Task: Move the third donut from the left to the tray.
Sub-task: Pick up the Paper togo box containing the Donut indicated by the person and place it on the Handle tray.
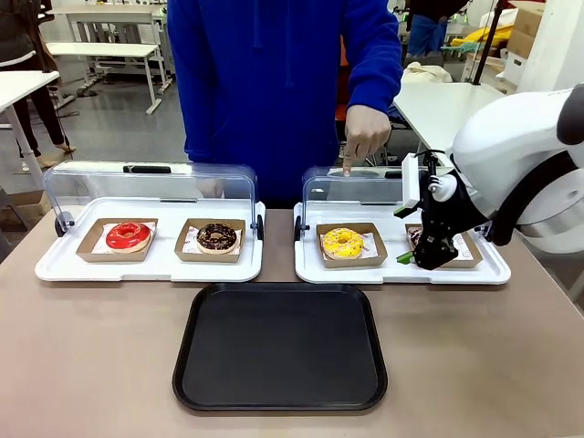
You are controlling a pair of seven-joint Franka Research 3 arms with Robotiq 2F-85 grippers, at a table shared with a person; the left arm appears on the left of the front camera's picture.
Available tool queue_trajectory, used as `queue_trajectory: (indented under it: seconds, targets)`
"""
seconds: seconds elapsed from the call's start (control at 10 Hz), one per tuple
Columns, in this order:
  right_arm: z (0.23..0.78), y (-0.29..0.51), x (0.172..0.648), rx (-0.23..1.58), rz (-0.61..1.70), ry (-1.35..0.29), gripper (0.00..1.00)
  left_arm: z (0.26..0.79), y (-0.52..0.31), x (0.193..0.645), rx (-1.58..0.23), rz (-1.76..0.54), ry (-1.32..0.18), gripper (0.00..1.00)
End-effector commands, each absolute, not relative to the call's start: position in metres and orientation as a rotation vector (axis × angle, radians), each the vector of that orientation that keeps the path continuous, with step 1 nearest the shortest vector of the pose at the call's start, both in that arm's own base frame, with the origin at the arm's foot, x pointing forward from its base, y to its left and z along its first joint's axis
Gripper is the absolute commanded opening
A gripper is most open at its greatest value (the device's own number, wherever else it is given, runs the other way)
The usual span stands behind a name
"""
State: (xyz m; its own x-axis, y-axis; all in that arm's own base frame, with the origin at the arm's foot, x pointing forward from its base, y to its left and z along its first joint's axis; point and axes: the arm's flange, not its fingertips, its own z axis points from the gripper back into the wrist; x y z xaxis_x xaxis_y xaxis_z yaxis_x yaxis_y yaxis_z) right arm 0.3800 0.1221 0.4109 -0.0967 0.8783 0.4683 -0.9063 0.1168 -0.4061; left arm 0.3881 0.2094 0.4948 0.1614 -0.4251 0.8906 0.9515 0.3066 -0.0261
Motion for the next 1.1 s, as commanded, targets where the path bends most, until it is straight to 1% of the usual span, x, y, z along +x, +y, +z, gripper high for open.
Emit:
queue_trajectory:
  seconds: [0.0, 0.3, 0.4, 0.6, 1.0]
  targets:
    - [0.418, 0.120, 0.379, 0.042, 1.481, -0.715, 1.00, 0.496, 0.209, 0.386, -0.713, -1.126, -0.932, 1.00]
    - [0.418, 0.120, 0.379, 0.042, 1.481, -0.715, 1.00, 0.496, 0.209, 0.386, -0.713, -1.126, -0.932, 1.00]
    - [0.411, 0.120, 0.381, 0.045, 1.491, -0.738, 1.00, 0.496, 0.209, 0.386, -0.713, -1.126, -0.932, 1.00]
    - [0.407, 0.132, 0.409, 0.006, 1.490, -0.663, 1.00, 0.496, 0.209, 0.386, -0.713, -1.126, -0.932, 1.00]
    - [0.386, 0.152, 0.442, -0.075, 1.507, -0.554, 1.00, 0.496, 0.209, 0.386, -0.713, -1.126, -0.932, 1.00]
